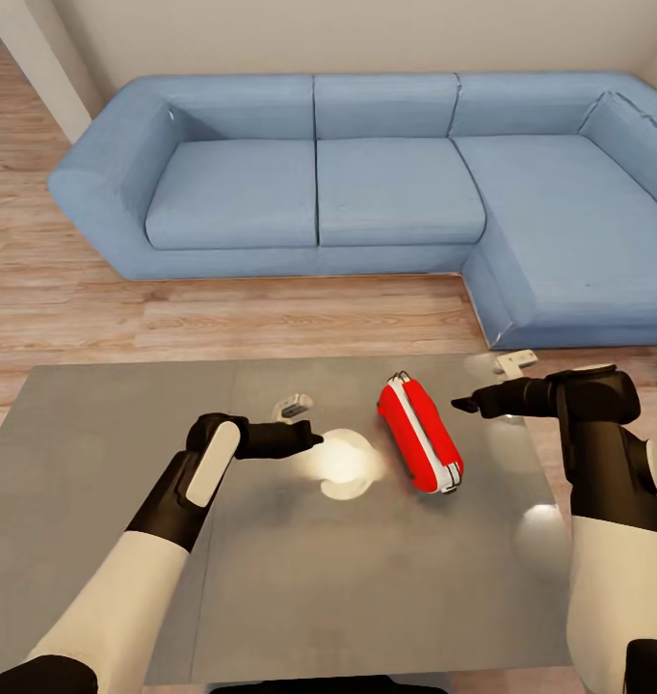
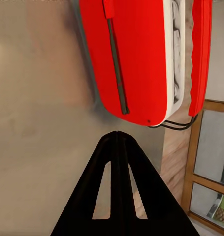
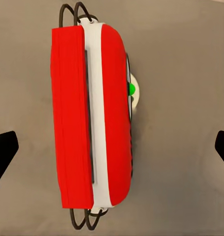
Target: Turn on the radio receiver that's on the table in the living room.
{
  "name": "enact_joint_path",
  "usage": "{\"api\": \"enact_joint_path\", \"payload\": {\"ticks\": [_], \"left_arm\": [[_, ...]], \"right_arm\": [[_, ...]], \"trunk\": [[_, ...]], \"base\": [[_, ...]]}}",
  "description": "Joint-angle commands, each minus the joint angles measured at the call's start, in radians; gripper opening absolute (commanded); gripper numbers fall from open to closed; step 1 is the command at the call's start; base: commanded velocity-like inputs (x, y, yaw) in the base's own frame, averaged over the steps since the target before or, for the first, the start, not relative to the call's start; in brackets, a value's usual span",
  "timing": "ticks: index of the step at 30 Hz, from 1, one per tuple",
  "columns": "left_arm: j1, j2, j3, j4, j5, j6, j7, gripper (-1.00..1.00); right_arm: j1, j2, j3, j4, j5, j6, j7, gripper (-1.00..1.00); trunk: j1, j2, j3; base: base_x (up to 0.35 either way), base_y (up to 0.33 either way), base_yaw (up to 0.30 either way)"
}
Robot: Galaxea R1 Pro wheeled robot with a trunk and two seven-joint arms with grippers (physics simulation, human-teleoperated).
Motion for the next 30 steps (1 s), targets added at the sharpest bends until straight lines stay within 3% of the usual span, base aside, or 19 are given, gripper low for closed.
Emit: {"api": "enact_joint_path", "payload": {"ticks": [1,9,14,25,30], "left_arm": [[0.0,0.0,0.0,-0.001,0.0,0.0,0.0,-1.0],[0.0,0.0,-0.003,-0.044,0.0,0.002,-0.001,-1.0],[0.0,0.0,-0.033,-0.051,0.0,0.001,-0.001,-1.0],[0.0,0.001,-0.04,-0.061,0.002,0.005,-0.003,-1.0],[0.0,0.001,-0.071,-0.071,0.0,0.004,-0.003,-1.0]], "right_arm": [[0.0,0.001,0.0,0.0,0.002,0.0,-0.001,1.0],[0.0,0.003,0.0,0.001,0.009,0.0,-0.002,1.0],[0.0,0.002,0.0,0.002,0.006,0.0,-0.002,1.0],[0.0,0.001,0.0,0.002,0.005,0.0,-0.002,1.0],[0.0,0.0,0.0,0.003,0.005,0.0,-0.002,1.0]], "trunk": [[0.0,0.0,0.0],[0.0,0.0,0.0],[0.0,0.0,0.0],[0.0,0.0,0.0],[0.0,0.0,0.0]], "base": [[0.0,0.0,0.0],[-0.155,0.0,0.0],[-0.265,0.0,0.0],[-0.108,0.0,0.0],[-0.328,0.0,0.0]]}}
